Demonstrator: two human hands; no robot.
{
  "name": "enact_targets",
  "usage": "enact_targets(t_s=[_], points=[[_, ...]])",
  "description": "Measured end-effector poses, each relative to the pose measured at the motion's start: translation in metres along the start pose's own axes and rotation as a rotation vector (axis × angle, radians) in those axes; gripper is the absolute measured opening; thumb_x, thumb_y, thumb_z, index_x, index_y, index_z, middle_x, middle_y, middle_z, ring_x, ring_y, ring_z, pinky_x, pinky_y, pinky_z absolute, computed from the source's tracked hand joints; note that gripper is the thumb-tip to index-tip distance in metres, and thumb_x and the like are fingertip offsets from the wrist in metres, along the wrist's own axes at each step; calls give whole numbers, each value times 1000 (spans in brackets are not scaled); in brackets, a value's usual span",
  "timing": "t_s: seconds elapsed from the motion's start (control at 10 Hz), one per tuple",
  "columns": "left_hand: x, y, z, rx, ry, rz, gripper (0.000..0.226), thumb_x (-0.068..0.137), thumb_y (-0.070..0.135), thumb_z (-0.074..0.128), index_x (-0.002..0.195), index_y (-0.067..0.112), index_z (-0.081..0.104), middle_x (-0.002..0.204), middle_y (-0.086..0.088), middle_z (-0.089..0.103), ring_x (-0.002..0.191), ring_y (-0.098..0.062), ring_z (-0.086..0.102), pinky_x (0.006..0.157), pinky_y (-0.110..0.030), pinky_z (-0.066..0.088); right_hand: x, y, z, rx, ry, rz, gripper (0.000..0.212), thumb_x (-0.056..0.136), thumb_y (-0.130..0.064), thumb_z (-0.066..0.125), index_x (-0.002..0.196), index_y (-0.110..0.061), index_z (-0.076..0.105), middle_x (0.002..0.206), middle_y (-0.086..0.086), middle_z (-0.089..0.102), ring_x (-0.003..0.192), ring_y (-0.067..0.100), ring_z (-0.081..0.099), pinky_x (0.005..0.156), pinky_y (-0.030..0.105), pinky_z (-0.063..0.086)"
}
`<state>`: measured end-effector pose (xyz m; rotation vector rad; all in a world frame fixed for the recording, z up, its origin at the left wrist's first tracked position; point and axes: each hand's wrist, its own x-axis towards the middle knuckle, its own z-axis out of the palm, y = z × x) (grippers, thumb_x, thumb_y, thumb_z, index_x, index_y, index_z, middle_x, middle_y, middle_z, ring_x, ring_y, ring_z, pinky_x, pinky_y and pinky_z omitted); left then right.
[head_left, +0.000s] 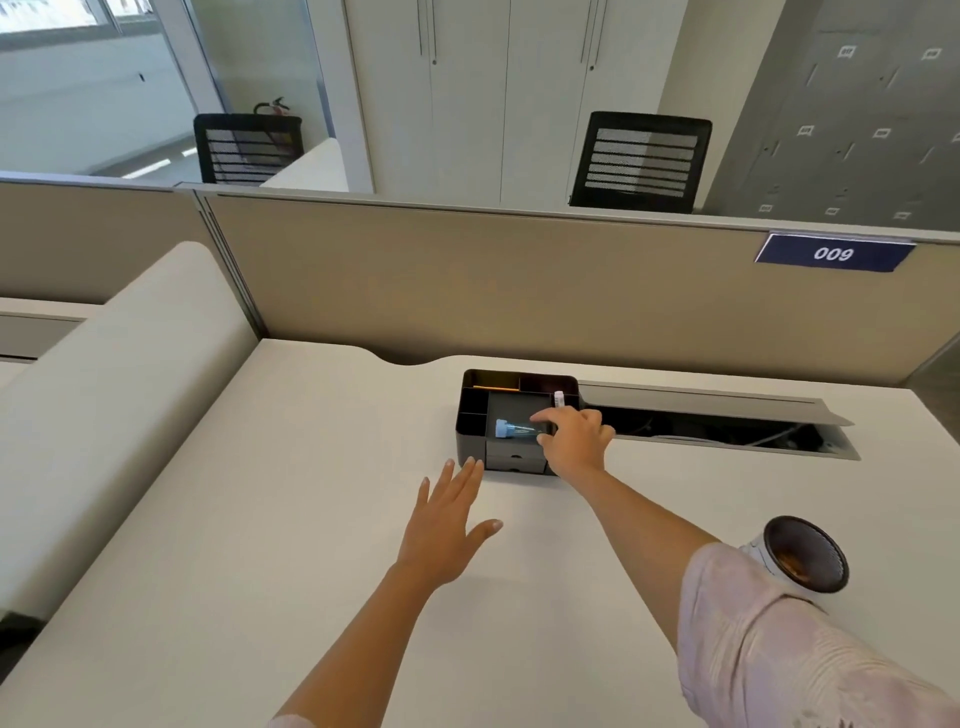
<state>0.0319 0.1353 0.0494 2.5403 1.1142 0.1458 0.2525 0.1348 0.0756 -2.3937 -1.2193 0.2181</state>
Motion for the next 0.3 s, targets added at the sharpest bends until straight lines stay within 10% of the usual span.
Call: enact_targets(t_s=[0.3], points=[[8,19,-9,-12,33,25,78,95,62,34,155,25,1,165,6,0,151,-19,-7,121,-45,-1,-7,5,-8,42,28,-72,34,86,-32,71,119,-37,63,129,-4,61,118,23,42,87,34,25]])
